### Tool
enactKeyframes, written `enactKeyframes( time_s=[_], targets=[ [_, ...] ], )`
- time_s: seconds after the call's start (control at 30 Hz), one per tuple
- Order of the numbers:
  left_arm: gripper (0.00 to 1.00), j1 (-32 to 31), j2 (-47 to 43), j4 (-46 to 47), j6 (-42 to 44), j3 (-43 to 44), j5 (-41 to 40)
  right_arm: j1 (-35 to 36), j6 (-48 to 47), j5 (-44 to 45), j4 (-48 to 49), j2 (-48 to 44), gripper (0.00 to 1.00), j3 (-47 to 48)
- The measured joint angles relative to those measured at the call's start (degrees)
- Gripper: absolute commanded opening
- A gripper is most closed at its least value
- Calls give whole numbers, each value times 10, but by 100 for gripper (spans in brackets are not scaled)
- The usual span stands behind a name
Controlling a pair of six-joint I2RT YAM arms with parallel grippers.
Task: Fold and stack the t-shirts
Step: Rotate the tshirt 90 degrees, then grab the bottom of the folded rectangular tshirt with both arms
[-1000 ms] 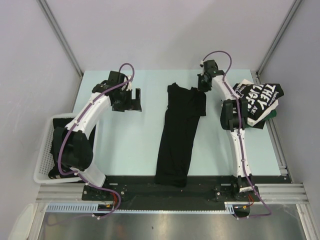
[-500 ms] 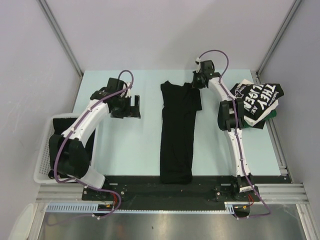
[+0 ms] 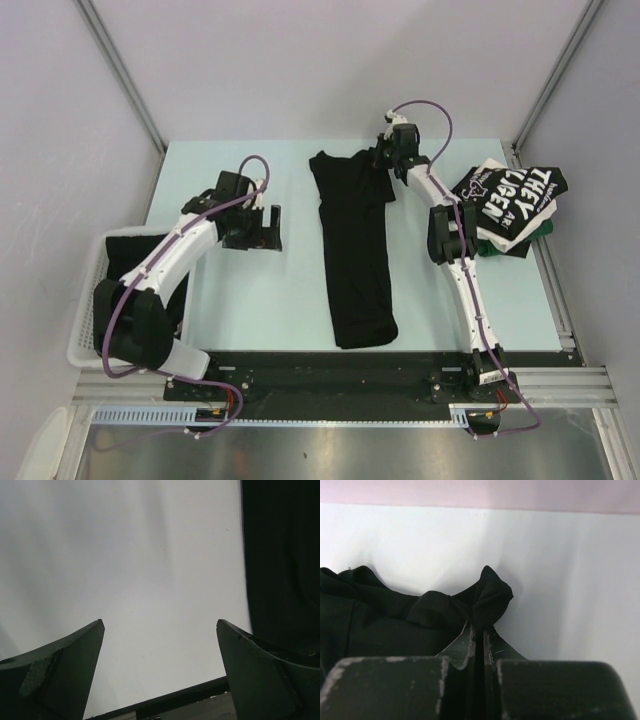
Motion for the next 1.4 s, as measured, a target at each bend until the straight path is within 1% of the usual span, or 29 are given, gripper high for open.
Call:
enactKeyframes(
  time_s=[0.03, 0.1, 0.13, 0.2, 0.23, 0.27, 0.3, 0.33, 0.37, 0.47, 0.57, 0.7, 0.83, 0.9, 0.97, 1.03, 1.07, 1.13, 1.17, 1.23, 1.4],
  targets=[
    [99, 0, -4, 1, 0, -3, 1, 0, 0, 2, 7, 2, 0, 0],
    [100, 0, -10, 5, 0, -10, 3, 0, 1, 7, 18, 2, 9, 0],
    [99, -1, -13, 6, -1, -13, 6, 0, 1, 10, 23, 2, 22, 0],
    [99, -1, -19, 10, -5, -19, 16, -1, 1, 13, 43, 1, 31, -6],
    [100, -2, -21, 12, -6, -22, 20, -1, 1, 17, 61, -1, 55, -17],
    [100, -2, -25, 18, -10, -27, 31, -2, 0, 21, 76, -6, 61, -33],
    [100, -2, -30, 22, -16, -32, 41, -3, 3, 24, 86, -11, 82, -49],
    [99, -3, -37, 28, -20, -37, 51, -5, 2, 26, 95, -13, 95, -59],
    [100, -4, -45, 34, -26, -43, 62, -7, 2, 27, 103, -15, 100, -61],
    [99, -9, -73, 44, -38, -60, 89, -15, 3, 29, 108, -32, 100, -68],
    [100, -11, -98, 47, -45, -67, 107, -24, 5, 30, 101, -71, 100, -97],
    [99, -12, -114, 47, -45, -69, 121, -31, 28, 41, 44, -170, 100, -174],
    [100, -12, -124, 47, -45, -78, 128, -19, 38, 82, -49, -312, 100, -267],
    [100, -12, -131, 47, -46, -83, 136, 9, 21, 136, -92, -396, 100, -320],
    [100, -12, -138, 47, -46, -84, 141, 68, -15, 223, -121, -487, 100, -392],
    [100, -12, -145, 47, -47, -85, 144, 153, -44, 327, -122, -564, 100, -468],
    [99, -13, -150, 47, -47, -85, 145, 215, -50, 383, -132, -603, 100, -511],
    [99, -13, -158, 46, -47, -85, 145, 302, -43, 430, -172, -632, 100, -547],
    [100, -13, -163, 45, -48, -85, 145, 328, -27, 439, -198, -638, 100, -560],
    [100, -13, -176, 43, -50, -87, 145, 339, 12, 440, -237, -645, 100, -596],
    [100, -17, -213, 41, -52, -116, 144, 292, 117, 414, -306, -694, 100, -756]
  ],
)
